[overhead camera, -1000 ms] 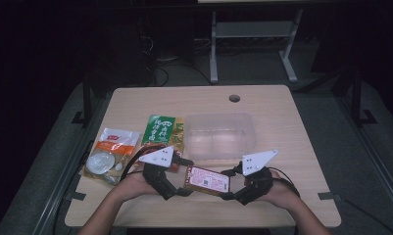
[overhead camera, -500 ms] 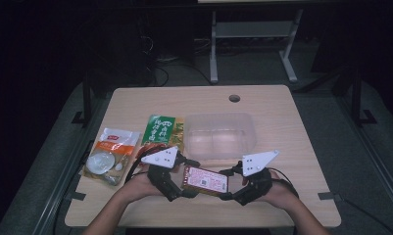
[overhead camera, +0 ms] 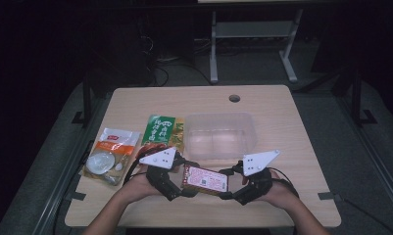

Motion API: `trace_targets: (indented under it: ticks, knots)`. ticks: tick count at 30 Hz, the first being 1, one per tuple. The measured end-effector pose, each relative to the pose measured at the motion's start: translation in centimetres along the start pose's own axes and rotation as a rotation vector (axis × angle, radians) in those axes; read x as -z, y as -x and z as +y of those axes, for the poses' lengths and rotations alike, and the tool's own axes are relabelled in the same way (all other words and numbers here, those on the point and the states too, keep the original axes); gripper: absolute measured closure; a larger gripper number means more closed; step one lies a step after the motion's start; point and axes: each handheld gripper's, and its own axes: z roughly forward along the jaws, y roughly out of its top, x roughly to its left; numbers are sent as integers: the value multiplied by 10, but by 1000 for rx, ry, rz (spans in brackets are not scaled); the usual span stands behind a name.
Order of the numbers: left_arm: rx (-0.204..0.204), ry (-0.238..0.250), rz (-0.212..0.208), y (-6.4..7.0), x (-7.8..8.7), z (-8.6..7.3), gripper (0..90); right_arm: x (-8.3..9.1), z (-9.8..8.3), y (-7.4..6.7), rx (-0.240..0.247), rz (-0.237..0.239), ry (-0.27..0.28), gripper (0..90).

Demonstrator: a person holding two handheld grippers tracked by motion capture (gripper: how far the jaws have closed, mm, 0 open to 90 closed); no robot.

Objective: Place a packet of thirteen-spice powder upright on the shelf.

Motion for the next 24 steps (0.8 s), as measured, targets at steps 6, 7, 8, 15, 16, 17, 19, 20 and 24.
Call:
trace_targets:
  ticks: [6,7,8,15,16,17,19,20,24]
  knots:
    - [1,19,12,-1,2,-1,247,0,0,0,1,-1,4,320]
    - [3,20,12,-2,2,-1,253,0,0,0,-1,1,6,320]
    - [6,21,11,-2,2,-2,253,0,0,0,-1,2,8,320]
    - [-1,29,7,-2,4,-1,284,0,0,0,0,5,15,320]
    - [-1,28,6,-2,4,-1,286,0,0,0,1,8,15,319]
    - [0,28,4,-2,4,-1,288,0,0,0,2,9,15,319]
    - [0,24,0,-2,4,-1,293,0,0,1,3,12,14,318]
    - [1,24,-2,-2,4,-1,295,-1,-1,1,4,12,13,318]
    - [8,25,-15,-2,4,-1,307,-1,-1,2,7,16,13,315]
